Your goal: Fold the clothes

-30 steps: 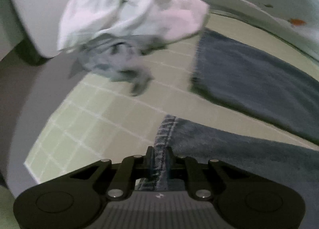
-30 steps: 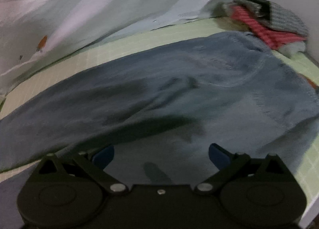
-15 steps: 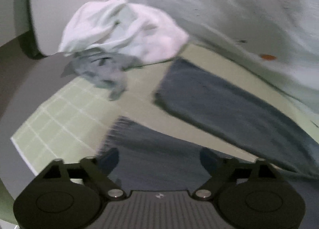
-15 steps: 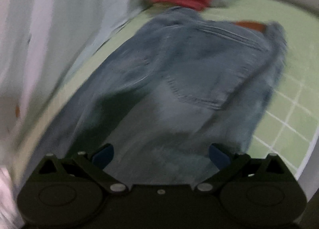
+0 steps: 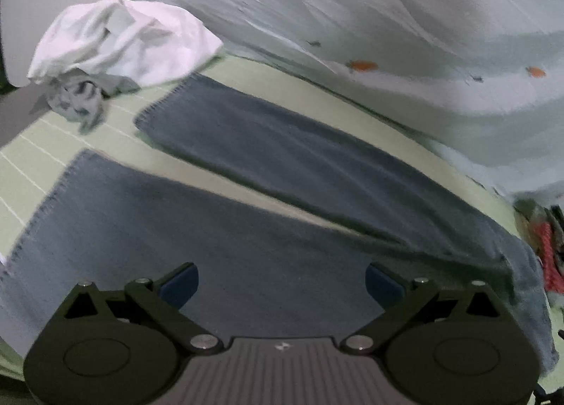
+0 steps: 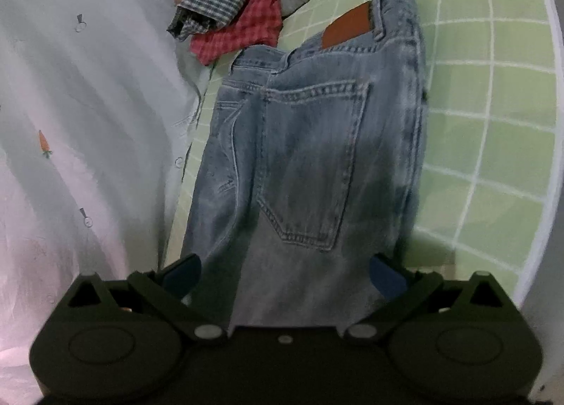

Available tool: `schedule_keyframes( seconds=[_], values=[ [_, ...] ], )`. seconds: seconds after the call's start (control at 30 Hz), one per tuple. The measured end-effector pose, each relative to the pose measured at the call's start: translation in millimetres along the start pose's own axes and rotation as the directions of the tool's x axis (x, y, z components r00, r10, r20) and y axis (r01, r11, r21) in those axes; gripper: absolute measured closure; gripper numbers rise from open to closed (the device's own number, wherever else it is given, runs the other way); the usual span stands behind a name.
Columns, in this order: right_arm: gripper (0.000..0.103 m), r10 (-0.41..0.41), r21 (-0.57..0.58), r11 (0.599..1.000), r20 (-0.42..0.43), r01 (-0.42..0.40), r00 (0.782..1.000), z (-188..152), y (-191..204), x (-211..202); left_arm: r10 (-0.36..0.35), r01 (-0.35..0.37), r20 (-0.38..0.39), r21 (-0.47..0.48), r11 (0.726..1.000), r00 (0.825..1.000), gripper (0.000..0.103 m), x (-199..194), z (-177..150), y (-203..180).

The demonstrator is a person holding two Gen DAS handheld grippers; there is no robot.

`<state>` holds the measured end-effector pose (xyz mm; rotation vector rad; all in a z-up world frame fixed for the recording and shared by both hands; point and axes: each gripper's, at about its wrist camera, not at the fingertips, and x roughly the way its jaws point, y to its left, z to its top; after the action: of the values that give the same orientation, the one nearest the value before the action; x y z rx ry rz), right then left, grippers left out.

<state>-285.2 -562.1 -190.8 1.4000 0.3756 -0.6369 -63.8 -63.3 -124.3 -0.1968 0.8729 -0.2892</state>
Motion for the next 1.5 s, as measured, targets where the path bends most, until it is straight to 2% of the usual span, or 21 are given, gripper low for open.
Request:
schedule_keyframes(
  seconds=[0.1,0.17,0.4,0.47,0.53,0.63,0.77,0.9,1.13,1.23,1.4,1.5],
  values=[
    [0.000,-0.057,-0.007,0.998,-0.006,0.057,0.998,14.4,-12.8,-6.9,-0.003,0.002,-0.037,-0.009,1.000,0.999,0.003,2.6,-13.5,-14.6],
    [0.000,-0.075,0.002,0.997,-0.010,0.075,0.997,23.6,-23.0,-5.0,-0.028,0.025,-0.071,-0.051,0.998,0.997,0.003,4.8,-22.6,-18.4],
    [0.000,0.081,0.084,0.993,-0.027,-0.078,0.996,48.9,-40.1,16.4,-0.105,0.075,-0.151,-0.195,0.978,0.983,0.003,16.6,-49.0,-26.2],
    [0.000,0.136,0.165,0.977,-0.017,-0.132,0.991,54.8,-47.8,24.2,-0.150,0.103,-0.176,-0.250,0.963,0.973,0.003,20.7,-54.8,-27.5],
    [0.000,0.144,0.210,0.968,-0.020,-0.137,0.989,59.9,-48.9,29.5,-0.198,0.133,-0.202,-0.296,0.946,0.959,0.003,24.3,-62.0,-30.6],
    [0.000,0.145,0.177,0.975,-0.049,-0.135,0.988,62.8,-41.7,36.6,-0.263,0.176,-0.230,-0.338,0.924,0.937,0.003,29.6,-72.6,-37.9],
    [0.000,0.153,0.158,0.977,-0.058,-0.142,0.987,64.5,-40.1,37.7,-0.310,0.196,-0.265,-0.382,0.903,0.913,0.003,38.4,-84.5,-46.2],
    [0.000,0.161,0.152,0.977,-0.081,-0.148,0.984,68.0,-42.8,38.4,-0.345,0.201,-0.275,-0.443,0.874,0.897,0.003,41.9,-94.9,-48.4],
    [0.000,0.167,0.147,0.978,-0.113,-0.149,0.980,72.2,-44.4,41.2,-0.412,0.191,-0.251,-0.604,0.774,0.876,0.003,43.3,-117.5,-35.3],
    [0.000,0.167,0.138,0.979,-0.121,-0.150,0.979,73.0,-43.7,42.6,-0.424,0.185,-0.225,-0.656,0.731,0.877,0.003,43.8,-125.1,-30.9],
    [0.000,0.171,0.119,0.981,-0.147,-0.154,0.974,75.7,-42.8,44.1,-0.444,0.203,-0.143,-0.740,0.642,0.884,0.003,41.3,-135.6,-19.3],
    [0.000,0.178,0.112,0.981,-0.166,-0.161,0.970,78.0,-43.2,44.5,-0.434,0.193,-0.121,-0.769,0.610,0.893,0.003,43.4,-139.5,-17.7]
  ],
)
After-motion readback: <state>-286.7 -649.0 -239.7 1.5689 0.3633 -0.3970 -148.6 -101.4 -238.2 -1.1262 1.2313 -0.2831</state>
